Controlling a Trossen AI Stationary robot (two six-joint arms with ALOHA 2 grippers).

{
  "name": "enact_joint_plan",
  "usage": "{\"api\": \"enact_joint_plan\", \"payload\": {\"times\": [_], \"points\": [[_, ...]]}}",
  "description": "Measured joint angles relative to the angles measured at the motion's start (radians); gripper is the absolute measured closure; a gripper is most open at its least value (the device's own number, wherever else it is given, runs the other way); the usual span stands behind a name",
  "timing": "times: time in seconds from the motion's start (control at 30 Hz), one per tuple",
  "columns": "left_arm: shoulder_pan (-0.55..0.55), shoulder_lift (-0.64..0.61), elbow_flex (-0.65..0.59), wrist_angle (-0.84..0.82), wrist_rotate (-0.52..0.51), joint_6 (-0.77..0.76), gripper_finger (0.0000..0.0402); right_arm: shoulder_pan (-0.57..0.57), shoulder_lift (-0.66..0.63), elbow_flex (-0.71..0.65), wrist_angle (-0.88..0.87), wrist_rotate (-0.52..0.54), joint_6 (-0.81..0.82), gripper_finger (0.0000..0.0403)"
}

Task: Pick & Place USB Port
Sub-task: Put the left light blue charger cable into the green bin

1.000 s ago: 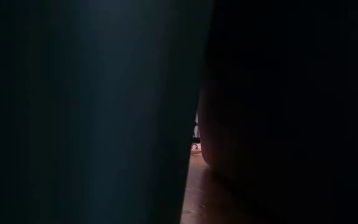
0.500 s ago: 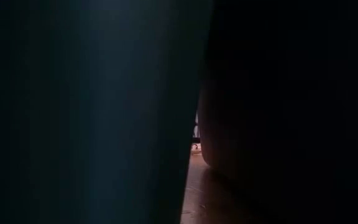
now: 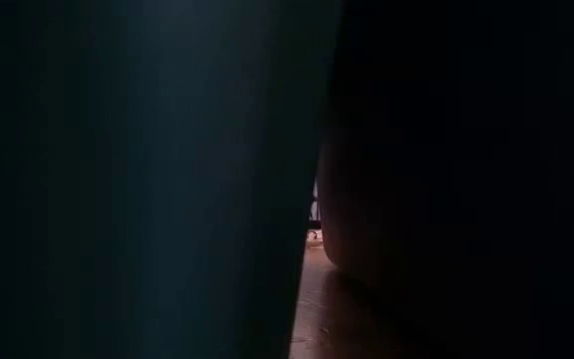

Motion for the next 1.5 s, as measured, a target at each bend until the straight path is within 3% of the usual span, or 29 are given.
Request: {"api": "enact_joint_plan", "payload": {"times": [0.13,0.27,0.57,0.7,0.87,1.1,1.27,1.4,1.5], "points": [[0.028,0.006,0.020,0.049,0.123,0.026,0.0379,0.020,0.000,0.000,-0.009,0.091,-0.113,0.0359],[0.026,-0.043,0.020,0.021,0.149,0.001,0.0386,0.020,0.000,0.000,-0.011,0.158,-0.131,0.0359],[-0.016,-0.205,0.020,-0.400,0.162,-0.221,0.0399,0.020,0.000,0.000,-0.028,0.258,-0.105,0.0359],[-0.067,-0.256,0.020,-0.530,0.146,-0.323,0.0400,0.020,0.000,0.000,-0.064,0.259,-0.104,0.0359],[-0.151,-0.273,0.020,-0.562,0.066,-0.426,0.0397,0.020,0.000,0.000,-0.166,0.258,-0.027,0.0359],[-0.259,-0.256,0.019,-0.646,0.143,-0.611,0.0396,0.020,0.000,0.000,-0.250,0.150,0.002,0.0359],[-0.344,-0.241,0.019,-0.672,0.108,-0.714,0.0396,0.020,0.000,0.000,-0.258,0.146,0.002,0.0359],[-0.398,-0.221,0.018,-0.672,0.056,-0.732,0.0396,0.020,0.000,0.000,-0.258,0.143,-0.020,0.0359],[-0.431,-0.189,0.018,-0.669,0.041,-0.622,0.0396,0.020,0.000,0.013,-0.290,0.141,-0.057,0.0359]]}}
